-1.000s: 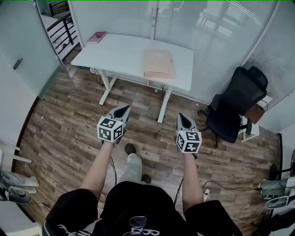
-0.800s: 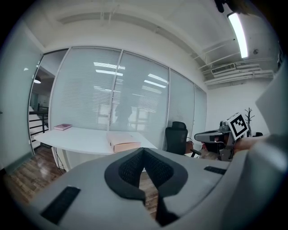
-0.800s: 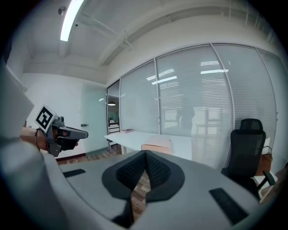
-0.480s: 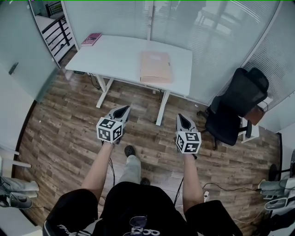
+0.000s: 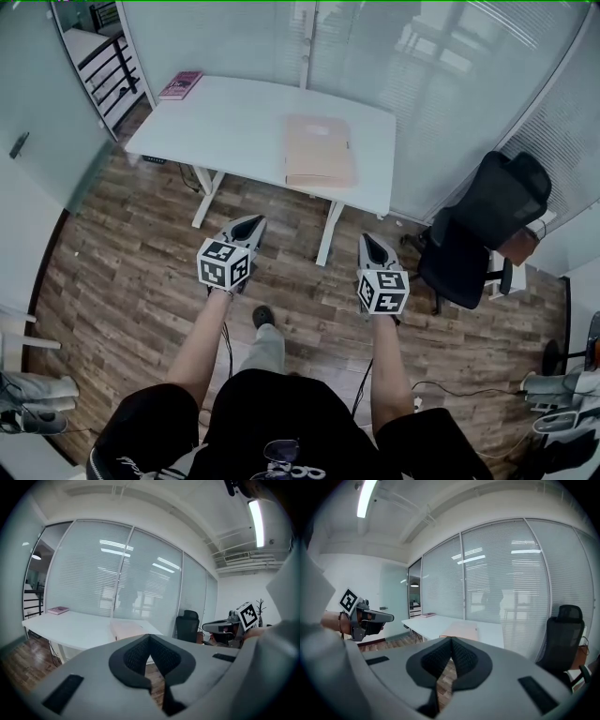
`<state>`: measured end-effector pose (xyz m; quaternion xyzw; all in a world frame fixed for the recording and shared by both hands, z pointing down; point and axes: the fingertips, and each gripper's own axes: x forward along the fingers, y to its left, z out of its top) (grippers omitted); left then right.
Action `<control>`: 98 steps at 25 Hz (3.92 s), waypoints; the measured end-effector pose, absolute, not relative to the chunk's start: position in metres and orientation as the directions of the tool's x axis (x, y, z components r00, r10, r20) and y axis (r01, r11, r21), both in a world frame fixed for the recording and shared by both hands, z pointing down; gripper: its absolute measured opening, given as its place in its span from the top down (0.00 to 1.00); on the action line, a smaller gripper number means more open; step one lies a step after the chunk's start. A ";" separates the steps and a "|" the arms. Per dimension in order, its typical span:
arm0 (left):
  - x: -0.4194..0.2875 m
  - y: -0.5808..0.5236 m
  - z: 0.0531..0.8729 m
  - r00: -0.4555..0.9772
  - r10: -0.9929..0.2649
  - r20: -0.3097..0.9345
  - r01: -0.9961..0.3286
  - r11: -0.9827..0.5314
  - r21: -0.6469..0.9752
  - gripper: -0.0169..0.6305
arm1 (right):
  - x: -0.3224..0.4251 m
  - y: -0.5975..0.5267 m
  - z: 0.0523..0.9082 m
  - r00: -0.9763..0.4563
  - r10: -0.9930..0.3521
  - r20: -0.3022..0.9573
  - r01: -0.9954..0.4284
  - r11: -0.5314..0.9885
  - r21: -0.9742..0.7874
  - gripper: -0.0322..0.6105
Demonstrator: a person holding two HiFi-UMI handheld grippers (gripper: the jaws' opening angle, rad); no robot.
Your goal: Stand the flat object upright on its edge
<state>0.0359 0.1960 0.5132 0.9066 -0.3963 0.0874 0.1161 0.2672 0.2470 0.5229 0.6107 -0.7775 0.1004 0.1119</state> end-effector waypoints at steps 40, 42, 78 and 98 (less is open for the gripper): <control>-0.055 -0.040 0.534 0.689 -0.681 0.247 -0.724 -0.659 0.202 0.94 | 0.175 0.010 0.537 -0.222 -0.899 0.377 -0.969 0.247 0.018 0.91; -0.055 -0.048 0.533 0.691 -0.680 0.247 -0.723 -0.662 0.200 0.94 | 0.175 0.005 0.536 -0.218 -0.902 0.372 -0.970 0.242 0.017 0.91; 0.060 -0.153 0.556 0.774 -0.557 0.299 -0.623 -0.755 0.204 0.86 | 0.283 -0.085 0.555 -0.131 -0.922 0.365 -0.991 0.137 -0.010 0.91; 0.111 -0.193 0.646 0.782 -0.401 0.478 -0.600 -0.692 0.401 0.49 | 0.328 -0.157 0.643 -0.256 -0.796 0.549 -0.964 0.170 -0.202 0.52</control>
